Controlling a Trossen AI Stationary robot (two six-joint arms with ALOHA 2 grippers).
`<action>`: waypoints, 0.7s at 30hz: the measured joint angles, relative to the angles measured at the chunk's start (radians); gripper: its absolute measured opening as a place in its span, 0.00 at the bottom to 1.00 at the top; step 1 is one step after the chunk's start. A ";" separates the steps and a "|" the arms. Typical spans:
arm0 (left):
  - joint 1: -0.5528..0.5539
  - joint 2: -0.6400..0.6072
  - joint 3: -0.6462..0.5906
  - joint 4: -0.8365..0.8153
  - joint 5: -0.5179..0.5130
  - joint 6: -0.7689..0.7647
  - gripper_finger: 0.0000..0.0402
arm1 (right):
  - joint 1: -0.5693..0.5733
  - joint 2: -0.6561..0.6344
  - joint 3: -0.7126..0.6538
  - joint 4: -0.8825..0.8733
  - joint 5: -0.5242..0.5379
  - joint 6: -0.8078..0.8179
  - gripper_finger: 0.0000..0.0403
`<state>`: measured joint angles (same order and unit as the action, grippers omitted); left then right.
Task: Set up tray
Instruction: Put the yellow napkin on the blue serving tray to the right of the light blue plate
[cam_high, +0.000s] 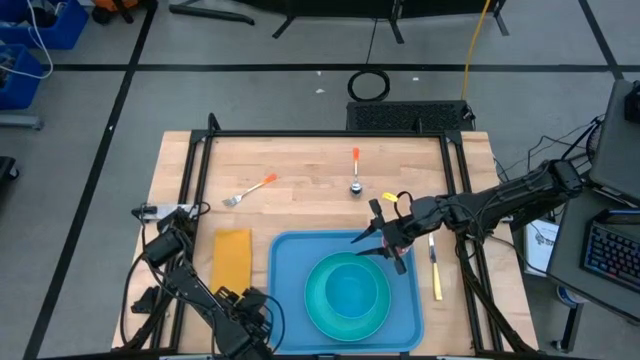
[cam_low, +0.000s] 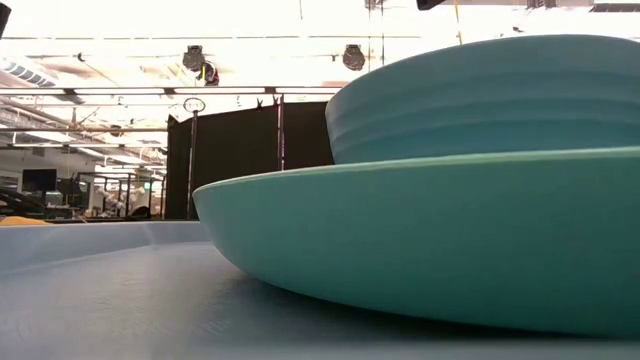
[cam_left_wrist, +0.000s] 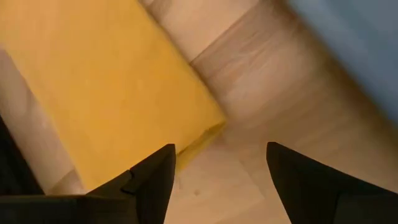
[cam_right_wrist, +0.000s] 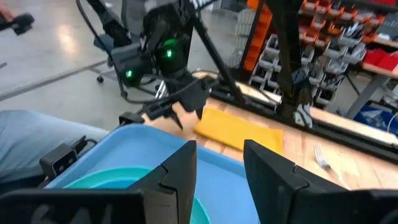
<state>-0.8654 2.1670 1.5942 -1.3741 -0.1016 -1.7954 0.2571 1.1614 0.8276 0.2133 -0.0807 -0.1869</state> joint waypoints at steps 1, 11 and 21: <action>0.000 0.000 0.000 0.001 -0.011 0.005 0.64 | 0.000 0.000 -0.003 0.014 0.000 0.000 0.31; 0.006 -0.007 -0.061 0.037 -0.008 0.021 0.64 | 0.000 0.000 -0.008 0.023 0.000 0.000 0.31; 0.009 -0.005 -0.064 0.041 -0.034 0.051 0.64 | 0.000 0.000 -0.008 0.023 0.000 -0.002 0.31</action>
<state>-0.8566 2.1616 1.5307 -1.3327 -0.1356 -1.7439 0.2573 1.1614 0.8200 0.2363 -0.0807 -0.1891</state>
